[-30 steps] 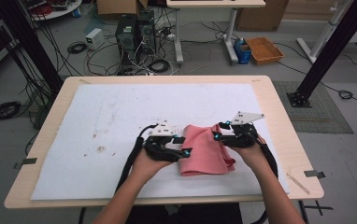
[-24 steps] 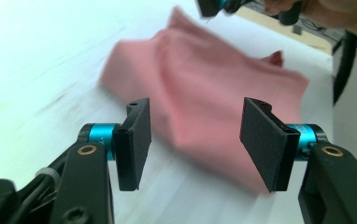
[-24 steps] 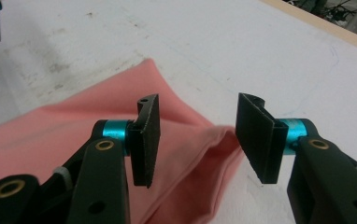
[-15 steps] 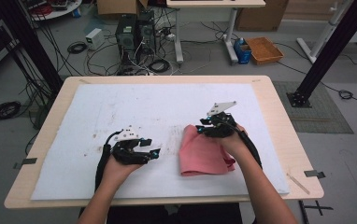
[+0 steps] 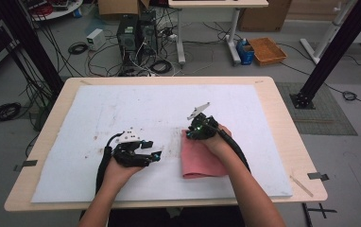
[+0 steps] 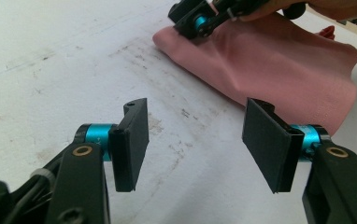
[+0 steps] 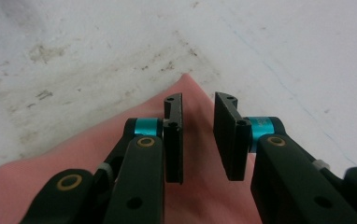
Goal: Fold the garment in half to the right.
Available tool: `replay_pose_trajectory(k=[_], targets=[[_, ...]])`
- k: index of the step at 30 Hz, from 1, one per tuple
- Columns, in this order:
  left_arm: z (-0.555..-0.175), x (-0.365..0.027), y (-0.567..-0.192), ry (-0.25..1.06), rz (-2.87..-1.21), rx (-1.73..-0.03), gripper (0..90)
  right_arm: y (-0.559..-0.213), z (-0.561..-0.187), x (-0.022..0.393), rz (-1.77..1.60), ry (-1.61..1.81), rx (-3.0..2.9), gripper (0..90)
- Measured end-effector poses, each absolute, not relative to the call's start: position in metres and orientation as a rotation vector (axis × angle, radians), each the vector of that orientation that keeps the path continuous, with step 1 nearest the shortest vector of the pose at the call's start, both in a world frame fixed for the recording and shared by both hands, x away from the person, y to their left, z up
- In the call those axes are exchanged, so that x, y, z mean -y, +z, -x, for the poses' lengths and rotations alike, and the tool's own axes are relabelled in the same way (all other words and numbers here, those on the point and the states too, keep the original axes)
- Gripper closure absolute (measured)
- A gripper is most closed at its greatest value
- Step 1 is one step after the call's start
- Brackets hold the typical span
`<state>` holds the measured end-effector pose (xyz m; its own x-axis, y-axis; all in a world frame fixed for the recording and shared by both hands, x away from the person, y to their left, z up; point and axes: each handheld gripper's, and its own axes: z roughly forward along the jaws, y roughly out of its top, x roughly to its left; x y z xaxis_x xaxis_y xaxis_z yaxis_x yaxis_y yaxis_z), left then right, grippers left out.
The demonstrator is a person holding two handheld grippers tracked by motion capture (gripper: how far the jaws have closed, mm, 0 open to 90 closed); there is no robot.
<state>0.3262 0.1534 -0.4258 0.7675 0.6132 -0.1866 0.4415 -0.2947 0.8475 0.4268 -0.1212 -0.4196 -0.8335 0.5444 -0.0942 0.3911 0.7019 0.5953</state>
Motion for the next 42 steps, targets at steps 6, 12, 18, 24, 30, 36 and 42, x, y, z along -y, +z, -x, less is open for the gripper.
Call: replay_pose_trajectory(k=[6, 12, 18, 24, 30, 36, 42], targets=[[-0.326, -0.157, -0.429, 0.211, -1.936, -0.813, 41.1, -0.416, -0.422, 0.129, -0.743, 0.847, -2.613, 68.9], [-0.328, -0.156, -0.431, 0.194, -1.941, -0.8, 41.2, -0.405, -0.408, 0.179, -0.86, 0.906, -2.502, 69.3], [-0.327, -0.154, -0.431, 0.196, -1.939, -0.801, 41.2, -0.419, -0.405, 0.213, -0.922, 0.818, -2.453, 70.2], [-0.327, -0.154, -0.431, 0.218, -1.955, -0.797, 40.7, -0.42, -0.404, 0.234, -1.009, 0.918, -2.374, 66.3], [-0.329, -0.165, -0.434, 0.276, -1.949, -0.851, 35.0, -0.408, -0.356, 0.235, -0.87, 0.996, -2.355, 56.8], [-0.327, -0.178, -0.432, 0.332, -1.923, -0.895, 31.0, -0.424, -0.325, 0.24, -0.936, 1.034, -2.449, 57.4], [-0.328, -0.178, -0.432, 0.34, -1.918, -0.9, 31.0, -0.436, -0.327, 0.248, -0.982, 1.123, -2.532, 86.4]])
